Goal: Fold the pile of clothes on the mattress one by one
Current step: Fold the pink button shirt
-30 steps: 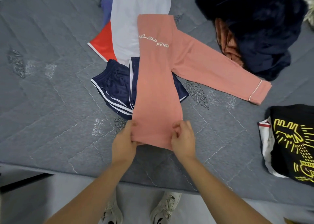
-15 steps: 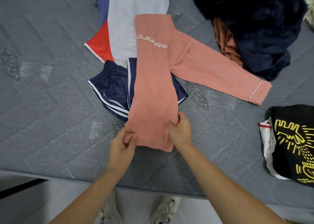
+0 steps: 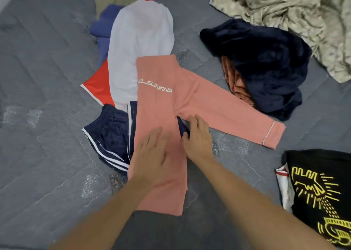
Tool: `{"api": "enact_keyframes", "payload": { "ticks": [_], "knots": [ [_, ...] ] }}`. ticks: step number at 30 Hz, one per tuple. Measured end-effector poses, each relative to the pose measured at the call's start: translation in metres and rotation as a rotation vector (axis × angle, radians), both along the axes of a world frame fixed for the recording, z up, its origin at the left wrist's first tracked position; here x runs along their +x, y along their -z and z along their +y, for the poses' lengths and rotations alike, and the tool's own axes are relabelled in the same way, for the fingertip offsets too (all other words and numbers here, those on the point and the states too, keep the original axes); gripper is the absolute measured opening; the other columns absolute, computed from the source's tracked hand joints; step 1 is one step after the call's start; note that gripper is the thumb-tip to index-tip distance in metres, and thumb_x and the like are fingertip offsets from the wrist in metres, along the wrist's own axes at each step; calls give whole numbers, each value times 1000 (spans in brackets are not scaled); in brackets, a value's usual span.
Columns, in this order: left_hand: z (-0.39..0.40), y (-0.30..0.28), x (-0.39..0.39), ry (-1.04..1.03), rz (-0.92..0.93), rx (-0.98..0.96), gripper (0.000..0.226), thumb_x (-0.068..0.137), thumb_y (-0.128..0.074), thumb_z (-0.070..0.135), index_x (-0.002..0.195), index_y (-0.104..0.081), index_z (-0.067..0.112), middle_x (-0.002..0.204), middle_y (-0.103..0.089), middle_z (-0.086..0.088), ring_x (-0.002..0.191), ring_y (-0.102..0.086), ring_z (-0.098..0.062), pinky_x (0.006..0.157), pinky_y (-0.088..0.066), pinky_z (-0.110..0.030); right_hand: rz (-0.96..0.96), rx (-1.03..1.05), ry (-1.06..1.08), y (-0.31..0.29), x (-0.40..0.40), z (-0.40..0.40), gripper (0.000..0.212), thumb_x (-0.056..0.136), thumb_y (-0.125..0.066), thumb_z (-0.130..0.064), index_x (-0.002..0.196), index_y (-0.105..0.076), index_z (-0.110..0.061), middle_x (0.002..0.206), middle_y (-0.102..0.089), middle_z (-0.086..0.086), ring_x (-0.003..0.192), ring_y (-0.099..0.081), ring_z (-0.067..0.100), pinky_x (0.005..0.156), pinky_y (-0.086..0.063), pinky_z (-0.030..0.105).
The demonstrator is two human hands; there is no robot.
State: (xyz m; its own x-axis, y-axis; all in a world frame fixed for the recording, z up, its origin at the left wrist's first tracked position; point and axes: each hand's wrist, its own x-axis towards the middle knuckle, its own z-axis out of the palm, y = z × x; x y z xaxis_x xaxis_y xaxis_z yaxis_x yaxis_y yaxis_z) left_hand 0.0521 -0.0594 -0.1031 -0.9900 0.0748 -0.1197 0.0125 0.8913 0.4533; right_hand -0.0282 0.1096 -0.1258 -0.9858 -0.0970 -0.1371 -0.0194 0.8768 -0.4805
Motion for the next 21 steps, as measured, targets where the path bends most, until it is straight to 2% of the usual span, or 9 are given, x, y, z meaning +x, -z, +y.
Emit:
{"api": "enact_keyframes", "payload": {
  "ticks": [3,4,7,8,12,14,16,19,21],
  "knots": [
    [28,9,-70,108,30,69,60,99,-38,32,158,-38,23,167,-27,-5,153,-28,-26,120,-34,-43,-35,93,-60,10,-47,30,64,98,-53,-19,159,-34,-15,168,-27,12,152,-26,33,119,-32,47],
    [37,13,-90,160,30,40,58,100,-42,30,158,-37,25,169,-24,-5,155,-24,-26,122,-32,-43,-71,120,-75,15,-61,43,64,101,-50,-22,162,-30,-17,170,-23,10,155,-21,33,122,-27,46],
    [64,31,-139,300,-56,-135,64,103,-44,33,164,-25,27,173,-8,-7,160,-5,-26,129,-9,-41,-171,215,-84,28,-84,87,63,106,-43,-30,165,-22,-21,173,-14,6,159,-11,29,128,-9,41],
    [74,39,-149,322,-85,-176,66,103,-44,35,164,-22,28,173,-6,-8,160,-4,-26,129,-7,-41,-184,240,-71,32,-87,103,61,107,-40,-32,165,-22,-23,174,-13,3,160,-10,26,128,-7,42],
    [133,68,-160,340,-137,-144,74,100,-50,41,165,-17,28,173,3,-12,160,0,-29,129,-12,-44,-129,281,83,39,-78,176,57,107,-37,-37,162,-30,-26,172,-20,-3,158,-16,26,126,-15,53],
    [168,77,-158,318,-140,-130,82,99,-53,45,166,-12,22,173,4,-13,160,4,-31,128,-15,-48,-135,269,234,39,-73,216,57,105,-42,-34,159,-34,-18,167,-29,7,153,-25,34,125,-20,51],
    [203,80,-154,326,-140,-143,88,98,-52,50,167,-7,20,173,6,-13,160,7,-34,129,-11,-50,-139,228,375,35,-71,249,63,97,-54,-26,156,-37,-10,162,-34,14,147,-33,38,121,-26,50],
    [241,80,-156,352,-156,-215,91,96,-48,61,167,-2,25,173,10,-11,159,10,-35,128,0,-53,-194,199,439,28,-79,272,85,83,-67,-20,159,-29,-15,167,-25,10,152,-22,34,121,-30,51],
    [254,81,-159,327,-180,-252,95,92,-45,68,165,4,31,173,15,-8,158,15,-33,127,4,-56,-282,151,517,25,-85,284,89,78,-71,-22,157,-31,-18,164,-27,9,151,-21,34,118,-33,51]
  ]
}}
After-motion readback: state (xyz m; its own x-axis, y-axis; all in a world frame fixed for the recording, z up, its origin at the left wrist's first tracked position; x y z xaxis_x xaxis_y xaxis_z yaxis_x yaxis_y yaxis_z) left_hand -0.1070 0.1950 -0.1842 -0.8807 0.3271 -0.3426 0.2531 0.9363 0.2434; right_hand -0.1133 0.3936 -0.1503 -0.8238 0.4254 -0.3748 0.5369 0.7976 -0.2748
